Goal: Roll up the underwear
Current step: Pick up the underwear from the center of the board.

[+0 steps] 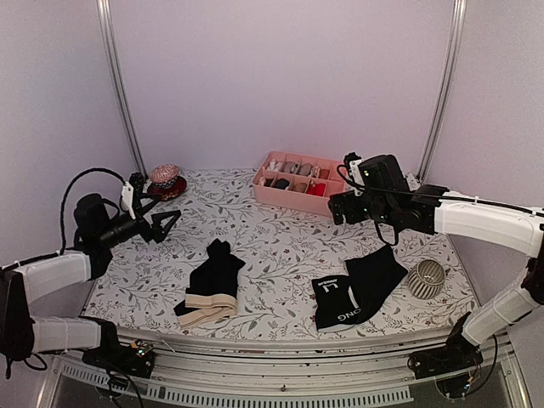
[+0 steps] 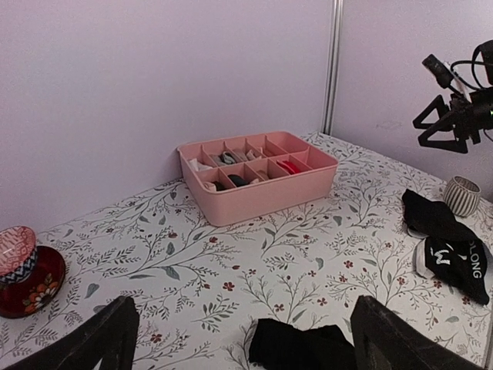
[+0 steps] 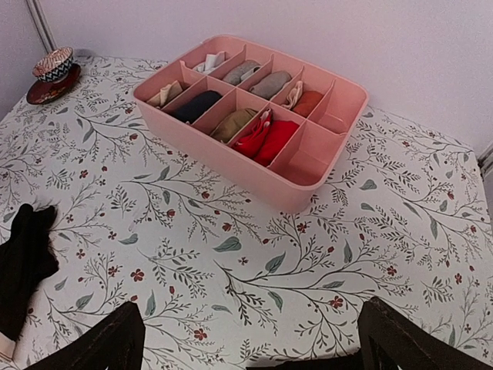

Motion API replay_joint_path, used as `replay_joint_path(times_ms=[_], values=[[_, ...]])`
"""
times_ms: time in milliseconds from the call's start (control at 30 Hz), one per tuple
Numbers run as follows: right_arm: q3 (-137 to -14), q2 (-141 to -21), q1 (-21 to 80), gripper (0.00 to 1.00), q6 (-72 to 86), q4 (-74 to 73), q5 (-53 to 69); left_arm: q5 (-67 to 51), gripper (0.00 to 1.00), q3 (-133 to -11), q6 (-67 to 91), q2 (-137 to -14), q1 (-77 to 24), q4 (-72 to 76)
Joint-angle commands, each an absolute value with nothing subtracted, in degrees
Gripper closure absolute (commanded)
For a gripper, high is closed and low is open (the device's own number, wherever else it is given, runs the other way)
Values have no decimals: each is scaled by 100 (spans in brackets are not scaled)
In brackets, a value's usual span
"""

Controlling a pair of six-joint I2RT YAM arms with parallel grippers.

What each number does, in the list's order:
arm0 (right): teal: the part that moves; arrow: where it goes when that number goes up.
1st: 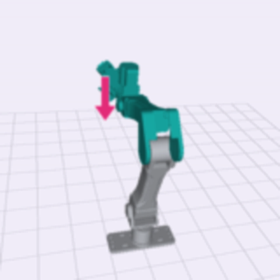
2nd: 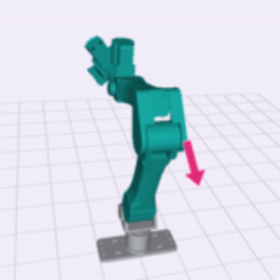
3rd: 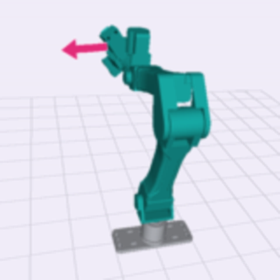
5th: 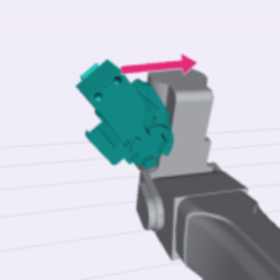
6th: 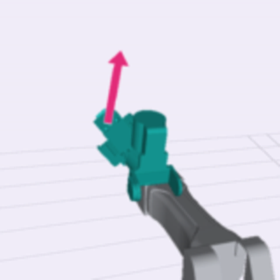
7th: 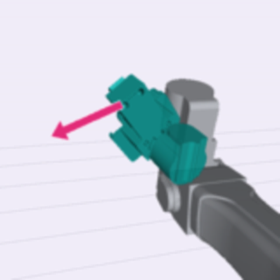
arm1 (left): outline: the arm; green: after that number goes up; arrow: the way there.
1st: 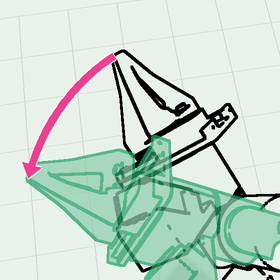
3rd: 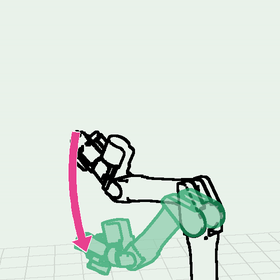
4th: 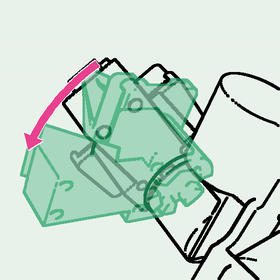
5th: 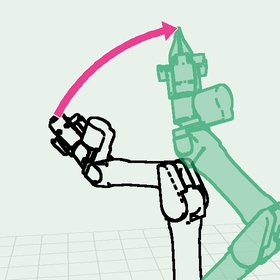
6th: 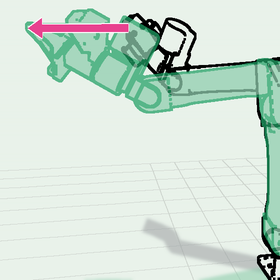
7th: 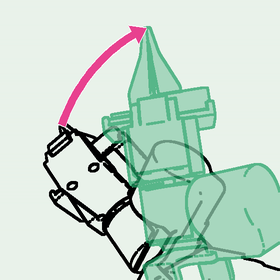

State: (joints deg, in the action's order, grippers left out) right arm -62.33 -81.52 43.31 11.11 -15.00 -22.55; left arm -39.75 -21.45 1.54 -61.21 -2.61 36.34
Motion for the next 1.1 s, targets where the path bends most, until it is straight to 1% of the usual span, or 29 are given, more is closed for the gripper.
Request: replay_joint_path(times_ms=[0,100,167,300,367,467,567,700,833,967,1067], values=[[-6251,-8209,4311,1,1058,-1163,-2073,-4218,1,-2752,-672,-6260,-412,2419],[-6079,-8181,4324,1,972,-905,-1532,-4147,1,-3154,-1321,-6324,-649,1530],[-5998,-8183,4399,1,899,-825,-1385,-4203,2,-3418,-1920,-6435,-842,762],[-5820,-8153,4771,1,602,-551,-1424,-4140,2,-3841,-3179,-6779,-1254,-772],[-5837,-8183,4924,1,445,-520,-1531,-4084,2,-3909,-3912,-6844,-1392,-1302],[-5913,-8264,5041,1,375,-581,-1728,-3732,2,-3794,-4819,-6696,-1466,-1646],[-5914,-8313,5071,1,322,-590,-1810,-3700,2,-3655,-5642,-6397,-1471,-2138],[-5973,-8329,5095,1,324,-687,-1854,-3497,2,-3499,-6249,-6110,-1504,-2616],[-5932,-8213,5146,1,351,-703,-1907,-3020,7,-3261,-6759,-6126,-1504,-2830],[-5836,-8050,5152,1,361,-657,-2038,-2810,15,-3080,-7072,-6210,-1510,-2807],[-5801,-8001,5158,1,335,-625,-2093,-2814,19,-3026,-7176,-6322,-1511,-2794]])
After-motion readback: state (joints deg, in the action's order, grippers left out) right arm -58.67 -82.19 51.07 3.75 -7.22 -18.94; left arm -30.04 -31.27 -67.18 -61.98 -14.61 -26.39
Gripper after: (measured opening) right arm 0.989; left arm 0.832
